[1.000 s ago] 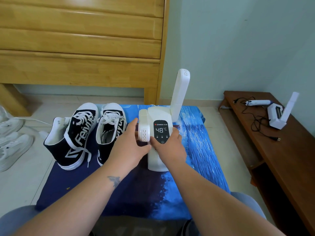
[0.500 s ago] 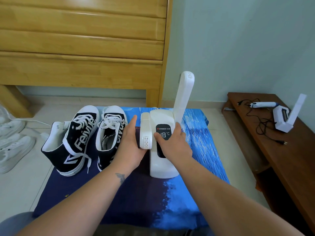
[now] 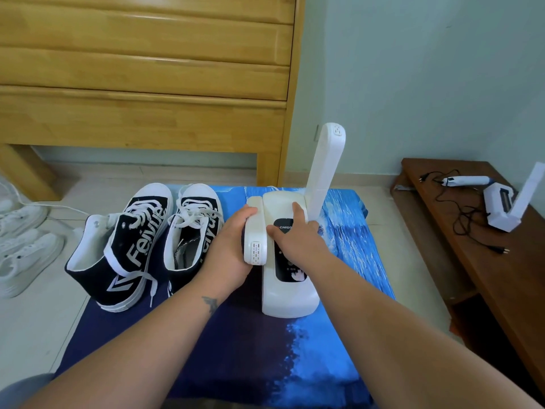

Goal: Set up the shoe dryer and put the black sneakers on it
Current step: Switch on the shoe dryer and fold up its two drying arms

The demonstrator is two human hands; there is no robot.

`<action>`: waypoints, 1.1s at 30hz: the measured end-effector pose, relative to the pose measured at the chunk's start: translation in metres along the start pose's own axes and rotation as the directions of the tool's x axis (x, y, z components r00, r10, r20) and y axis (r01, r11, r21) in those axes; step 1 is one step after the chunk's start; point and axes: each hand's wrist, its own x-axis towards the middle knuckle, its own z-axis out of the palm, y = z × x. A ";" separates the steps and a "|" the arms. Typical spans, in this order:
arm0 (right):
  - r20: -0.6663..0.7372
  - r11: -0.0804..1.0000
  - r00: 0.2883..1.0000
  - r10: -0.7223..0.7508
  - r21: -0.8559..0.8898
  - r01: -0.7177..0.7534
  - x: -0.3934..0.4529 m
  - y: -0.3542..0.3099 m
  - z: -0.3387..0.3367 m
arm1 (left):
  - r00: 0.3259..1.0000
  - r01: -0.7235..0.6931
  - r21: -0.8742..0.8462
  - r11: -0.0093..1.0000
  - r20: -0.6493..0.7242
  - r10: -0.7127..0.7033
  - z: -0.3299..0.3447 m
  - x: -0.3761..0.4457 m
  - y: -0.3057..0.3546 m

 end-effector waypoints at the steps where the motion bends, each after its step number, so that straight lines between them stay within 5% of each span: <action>1: 0.001 1.000 1.000 0.000 -0.002 0.000 0.000 0.000 0.000 | 1.000 -0.006 0.010 1.000 -0.001 0.006 0.000 0.000 0.001; 33: 0.052 0.997 0.999 0.015 -0.074 -0.011 -0.003 -0.001 -0.002 | 0.981 0.167 0.192 0.967 0.069 -0.183 -0.014 0.019 0.026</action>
